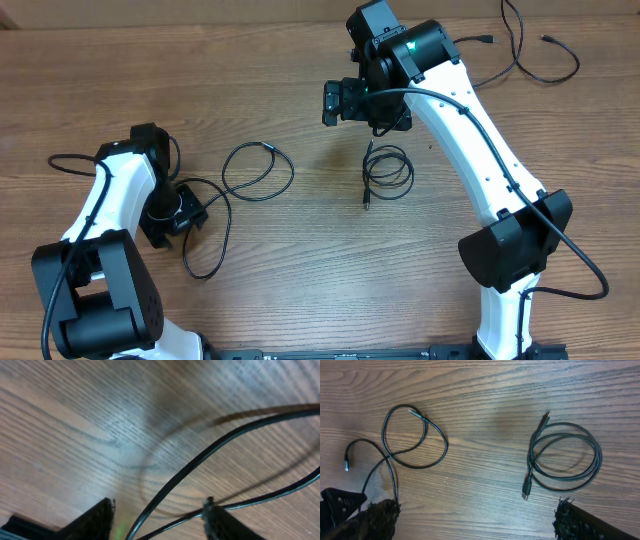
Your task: Untangle cables
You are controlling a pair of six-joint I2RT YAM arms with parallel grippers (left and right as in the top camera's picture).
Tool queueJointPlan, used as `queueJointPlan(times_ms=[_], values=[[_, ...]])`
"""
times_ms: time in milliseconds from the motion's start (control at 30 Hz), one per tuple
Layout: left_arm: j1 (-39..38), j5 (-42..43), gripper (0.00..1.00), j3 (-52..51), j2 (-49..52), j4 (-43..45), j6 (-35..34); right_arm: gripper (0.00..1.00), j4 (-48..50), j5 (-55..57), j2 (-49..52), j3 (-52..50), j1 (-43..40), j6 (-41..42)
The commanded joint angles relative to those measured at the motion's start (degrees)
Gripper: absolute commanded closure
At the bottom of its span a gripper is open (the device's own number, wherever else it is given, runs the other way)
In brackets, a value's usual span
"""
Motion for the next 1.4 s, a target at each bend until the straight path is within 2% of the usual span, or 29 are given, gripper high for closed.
queueJointPlan(times_ms=[0,233,333,433,533,667,767,867,933,1033,1133,1267,1367], values=[[0.4,-0.2,0.46,-1.3,-0.1,-0.5,-0.9,0.00,0.2,-0.1,-0.3,-0.9,-0.1,-0.1],[0.4,1.0,0.49,-4.6,-0.1,1.6,-2.4,0.00,0.6,-0.1,-0.3,-0.9,0.0,-0.1],[0.4,1.0,0.79,-4.7,-0.1,2.3,-2.4,0.00,0.4,-0.1,-0.3,-0.9,0.0,-0.1],[0.4,2.2,0.96,-4.7,-0.1,2.9,-2.4,0.00,0.4,-0.1,-0.3,-0.9,0.0,-0.1],[0.4,5.3,0.96,-4.5,-0.1,3.4,-1.5,0.00,0.4,-0.1,-0.3,-0.9,0.0,-0.1],[0.4,17.4,0.96,-1.3,-0.4,3.3,6.4,0.00,0.4,-0.1,-0.3,-0.9,0.0,-0.1],[0.4,32.0,0.96,3.3,-1.9,2.9,14.0,0.00,0.4,-0.3,-0.3,-0.9,0.0,-0.1],[0.2,50.8,0.96,9.0,-4.3,2.9,21.5,0.00,0.4,-1.9,-0.3,-0.9,0.0,-0.1],[-0.3,58.8,0.96,12.9,-6.1,3.0,24.1,0.00,0.4,-2.5,-0.3,-0.9,0.0,-0.1],[-1.6,60.3,0.96,18.9,-9.0,2.9,23.9,0.00,0.5,-2.8,-0.3,-0.9,0.0,-0.1],[-3.1,59.2,0.96,24.3,-11.4,3.7,20.0,0.02,0.7,-5.6,-0.3,-0.9,0.0,-0.3],[-3.9,54.7,0.96,28.3,-12.8,5.2,11.5,0.04,1.4,-14.2,-0.3,-0.9,0.0,-7.2],[-4.2,54.6,0.96,30.1,-13.1,5.4,10.9,0.03,1.6,-17.8,-0.3,-0.9,0.0,-9.3]])
